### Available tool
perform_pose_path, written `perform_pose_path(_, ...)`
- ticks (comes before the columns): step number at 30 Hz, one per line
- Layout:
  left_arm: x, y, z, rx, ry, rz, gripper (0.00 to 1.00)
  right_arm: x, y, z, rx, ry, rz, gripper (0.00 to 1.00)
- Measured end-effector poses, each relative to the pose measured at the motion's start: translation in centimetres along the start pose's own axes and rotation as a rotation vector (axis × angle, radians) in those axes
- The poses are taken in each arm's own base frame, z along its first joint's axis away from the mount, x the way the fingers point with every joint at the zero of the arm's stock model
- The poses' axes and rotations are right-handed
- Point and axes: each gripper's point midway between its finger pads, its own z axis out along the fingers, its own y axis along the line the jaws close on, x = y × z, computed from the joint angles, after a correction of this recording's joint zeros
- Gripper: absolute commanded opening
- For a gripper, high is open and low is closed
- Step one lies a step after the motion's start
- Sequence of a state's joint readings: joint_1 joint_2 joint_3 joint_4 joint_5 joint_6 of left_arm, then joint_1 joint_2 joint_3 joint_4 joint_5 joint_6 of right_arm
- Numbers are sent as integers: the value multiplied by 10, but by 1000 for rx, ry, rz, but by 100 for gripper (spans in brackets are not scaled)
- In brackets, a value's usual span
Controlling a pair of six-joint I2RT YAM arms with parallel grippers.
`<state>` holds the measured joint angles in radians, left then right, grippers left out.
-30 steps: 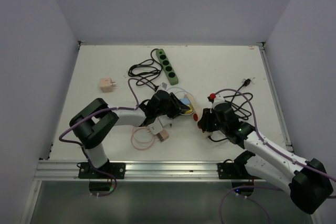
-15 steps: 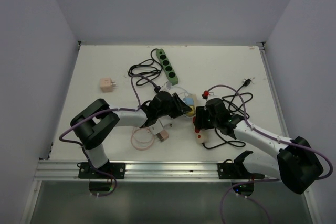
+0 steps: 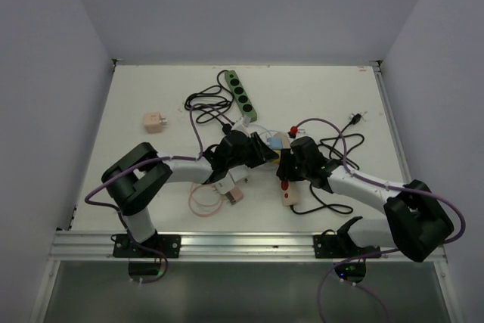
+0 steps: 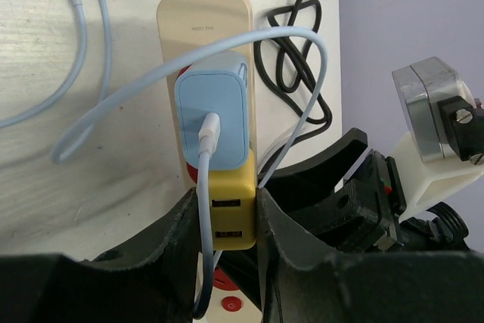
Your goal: Pull the plug off the socket
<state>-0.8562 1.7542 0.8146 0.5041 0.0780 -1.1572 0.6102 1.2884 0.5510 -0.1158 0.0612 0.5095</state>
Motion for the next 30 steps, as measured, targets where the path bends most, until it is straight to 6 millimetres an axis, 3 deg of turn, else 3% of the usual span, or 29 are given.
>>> perform_pose_path(1, 0, 0, 0, 3, -2, 4, 0, -1, 1, 0, -1, -4, 3, 7)
perform_pose_path(3, -1, -2, 0, 15, -6, 17, 0, -3, -1, -2, 7, -15, 4, 0)
perform_pose_path(13, -10, -31, -20, 109, -47, 72, 0, -24, 4, -26, -39, -122, 20, 0)
perform_pose_path(30, -13, -40, -45, 89, -50, 110, 0, -29, 15, -37, -124, -172, 6, 0)
